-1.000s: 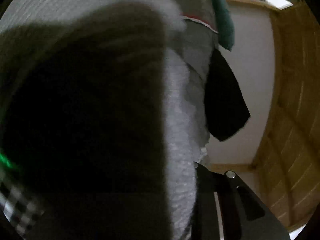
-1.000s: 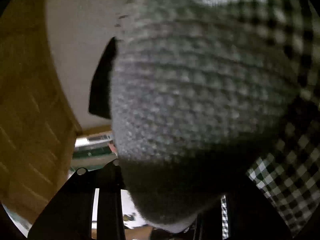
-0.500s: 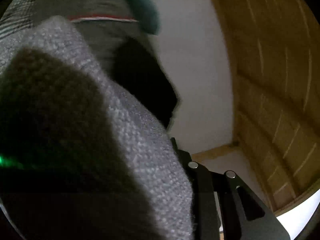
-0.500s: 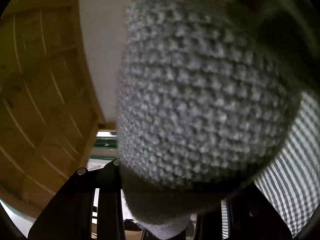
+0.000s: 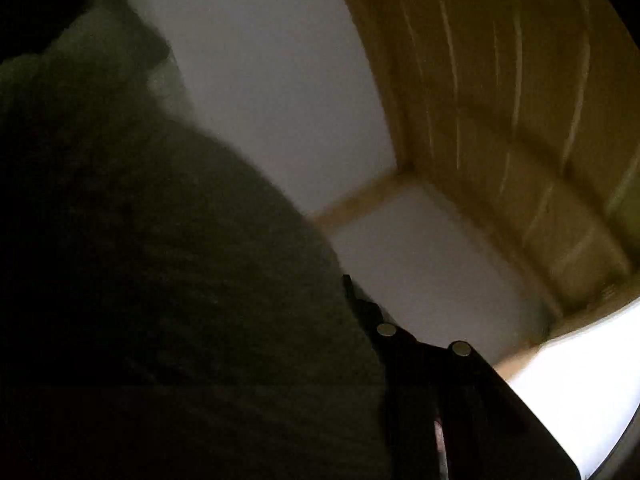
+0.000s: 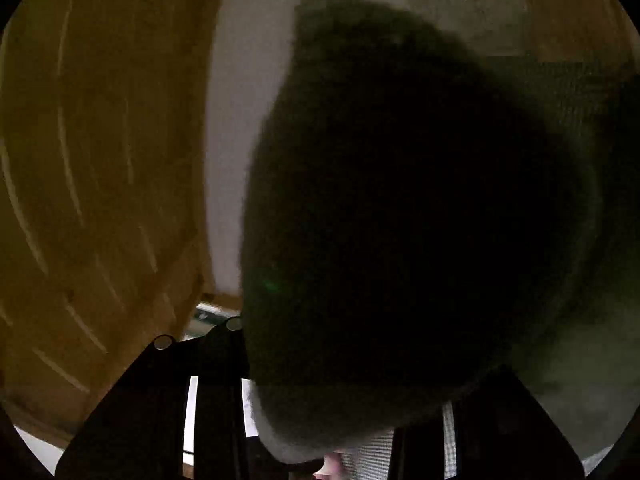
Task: Fold large clothes
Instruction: 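Carry the lifted grey sweater bundle with both grippers toward the pillows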
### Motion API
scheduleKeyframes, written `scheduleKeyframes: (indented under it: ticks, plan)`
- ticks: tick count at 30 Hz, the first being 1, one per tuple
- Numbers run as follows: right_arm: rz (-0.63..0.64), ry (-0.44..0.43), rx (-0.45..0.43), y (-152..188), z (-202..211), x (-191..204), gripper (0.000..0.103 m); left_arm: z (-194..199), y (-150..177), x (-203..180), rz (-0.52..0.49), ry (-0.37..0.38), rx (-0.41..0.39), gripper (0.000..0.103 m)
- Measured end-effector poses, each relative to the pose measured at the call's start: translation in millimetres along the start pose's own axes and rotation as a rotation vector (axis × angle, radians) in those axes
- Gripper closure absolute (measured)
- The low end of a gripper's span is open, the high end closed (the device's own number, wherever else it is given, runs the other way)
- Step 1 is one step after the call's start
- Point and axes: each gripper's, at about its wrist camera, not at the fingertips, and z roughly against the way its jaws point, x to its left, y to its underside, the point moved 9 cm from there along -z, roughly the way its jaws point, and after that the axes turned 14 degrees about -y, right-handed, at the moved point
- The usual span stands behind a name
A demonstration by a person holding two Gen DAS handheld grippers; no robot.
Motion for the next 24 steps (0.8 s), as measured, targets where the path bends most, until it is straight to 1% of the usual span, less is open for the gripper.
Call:
scheduleKeyframes:
  ticks: [1,2,3,4,5,6,7,8,9,10,11,12,13,14,15,16,17,18,19,20,21,22,23,24]
  plan:
    - [-0.012,0.031,-0.015,-8,34,-26,0.07,-10,47,9,0.013,0.003,0.057,0.081]
    - [-0.015,0.064,-0.024,-5,77,-40,0.07,-27,82,21,0.033,-0.011,0.121,0.081]
    - [-0.02,0.11,-0.027,-4,106,-65,0.07,-46,128,44,0.062,-0.064,0.203,0.081]
    - [-0.026,0.165,-0.024,-1,133,-90,0.07,-57,161,62,0.094,-0.104,0.263,0.081]
    - [-0.036,0.248,-0.013,7,164,-124,0.07,-66,192,81,0.135,-0.145,0.313,0.081]
    - [-0.1,0.296,-0.011,19,192,-161,0.069,-71,222,103,0.196,-0.182,0.346,0.081]
    - [-0.157,0.297,-0.024,29,214,-191,0.069,-69,234,108,0.183,-0.185,0.319,0.081]
    - [-0.193,0.224,-0.037,36,226,-206,0.068,-67,235,105,0.143,-0.182,0.291,0.08]
    - [-0.202,0.163,-0.044,43,231,-210,0.068,-68,236,102,0.126,-0.182,0.283,0.08]
    - [-0.19,0.125,-0.043,45,234,-210,0.067,-71,235,100,0.135,-0.189,0.295,0.08]
    - [-0.162,0.117,-0.036,52,227,-205,0.064,-73,233,99,0.139,-0.195,0.305,0.079]
    - [-0.151,0.112,-0.033,48,227,-202,0.06,-76,230,95,0.139,-0.204,0.32,0.079]
    - [-0.15,0.102,-0.034,25,238,-199,0.057,-77,228,93,0.147,-0.207,0.338,0.078]
    - [-0.164,0.088,-0.031,23,242,-195,0.047,-76,228,91,0.164,-0.208,0.356,0.072]
    - [-0.168,0.085,-0.025,25,247,-190,0.027,-69,231,90,0.203,-0.201,0.39,0.066]
    - [-0.154,0.098,-0.025,25,259,-181,0.017,-60,237,89,0.227,-0.195,0.425,0.06]
    - [-0.101,0.163,-0.019,31,272,-172,0.008,-46,246,88,0.241,-0.199,0.467,0.029]
    - [-0.041,0.256,-0.009,9,282,-167,0.006,-23,256,88,0.254,-0.189,0.513,0.006]
    - [0.044,0.368,-0.011,21,297,-157,0.005,1,266,87,0.231,-0.203,0.562,0.006]
    - [0.173,0.494,-0.014,24,324,-139,0.004,23,275,84,0.158,-0.238,0.611,0.006]
    - [0.278,0.577,-0.016,20,333,-122,0.003,32,266,78,0.09,-0.245,0.617,0.006]
    - [0.438,0.688,-0.006,22,340,-94,0.004,34,255,65,0.007,-0.258,0.598,0.006]
    - [0.534,0.748,0.012,16,326,-78,0.004,36,245,49,-0.095,-0.281,0.552,0.006]
    - [0.648,0.814,0.055,15,296,-57,0.004,21,220,14,-0.271,-0.3,0.453,0.006]
